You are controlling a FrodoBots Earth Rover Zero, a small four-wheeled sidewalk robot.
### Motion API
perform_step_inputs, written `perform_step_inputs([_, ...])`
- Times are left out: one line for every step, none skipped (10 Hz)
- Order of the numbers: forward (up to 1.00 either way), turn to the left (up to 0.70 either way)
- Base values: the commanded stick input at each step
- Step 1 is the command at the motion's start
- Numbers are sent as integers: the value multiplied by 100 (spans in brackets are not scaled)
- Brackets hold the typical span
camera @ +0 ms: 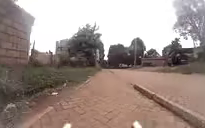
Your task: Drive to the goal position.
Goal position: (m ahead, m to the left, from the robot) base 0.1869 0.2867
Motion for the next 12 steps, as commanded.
perform_step_inputs([50, 0])
perform_step_inputs([50, 0])
perform_step_inputs([50, 0])
perform_step_inputs([50, 0])
perform_step_inputs([50, 0])
perform_step_inputs([50, 0])
perform_step_inputs([50, 0])
perform_step_inputs([50, 0])
perform_step_inputs([50, -8])
perform_step_inputs([50, -16])
perform_step_inputs([50, -23])
perform_step_inputs([50, -14])
